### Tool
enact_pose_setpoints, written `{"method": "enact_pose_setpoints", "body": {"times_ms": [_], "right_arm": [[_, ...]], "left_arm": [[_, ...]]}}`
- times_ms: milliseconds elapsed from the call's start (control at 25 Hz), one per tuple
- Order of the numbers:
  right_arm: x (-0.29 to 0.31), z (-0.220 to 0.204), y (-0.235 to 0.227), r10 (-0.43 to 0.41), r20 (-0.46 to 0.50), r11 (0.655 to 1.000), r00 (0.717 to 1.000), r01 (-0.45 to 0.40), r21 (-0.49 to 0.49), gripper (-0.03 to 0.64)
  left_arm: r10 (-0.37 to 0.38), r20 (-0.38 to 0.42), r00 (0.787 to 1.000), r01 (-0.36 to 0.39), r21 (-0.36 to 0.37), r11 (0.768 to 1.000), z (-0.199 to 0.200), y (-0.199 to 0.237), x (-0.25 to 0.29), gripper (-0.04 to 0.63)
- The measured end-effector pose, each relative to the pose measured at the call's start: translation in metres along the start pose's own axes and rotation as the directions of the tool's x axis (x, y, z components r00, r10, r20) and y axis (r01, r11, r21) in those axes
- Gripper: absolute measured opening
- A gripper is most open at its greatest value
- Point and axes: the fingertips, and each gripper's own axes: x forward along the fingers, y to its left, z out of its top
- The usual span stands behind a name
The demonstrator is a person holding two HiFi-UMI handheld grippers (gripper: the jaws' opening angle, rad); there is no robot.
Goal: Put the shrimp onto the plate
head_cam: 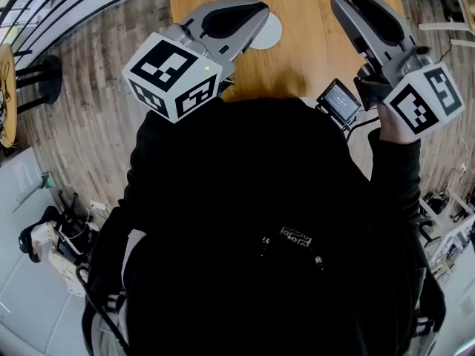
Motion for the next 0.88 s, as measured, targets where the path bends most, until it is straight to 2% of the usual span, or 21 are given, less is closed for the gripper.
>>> {"method": "enact_pose_setpoints", "body": {"times_ms": [280, 600, 880], "right_arm": [[-0.005, -0.001, -0.001, -0.035, -0.014, 0.999, 0.999, 0.035, -0.006, 0.149], [-0.004, -0.006, -0.007, -0.042, -0.036, 0.999, 0.998, 0.043, 0.031, 0.15], [0.004, -0.018, -0.014, 0.006, -0.082, 0.999, 0.997, -0.003, 0.039, 0.15]], "left_arm": [[-0.06, -0.014, 0.998, 0.06, -0.018, 0.998, -0.01, -0.005, 0.013, -0.002], [-0.088, -0.038, 0.995, 0.086, -0.039, 0.996, -0.02, -0.006, 0.014, -0.002], [-0.035, -0.056, 0.998, 0.03, -0.081, 0.996, -0.034, -0.005, 0.017, -0.002]]}}
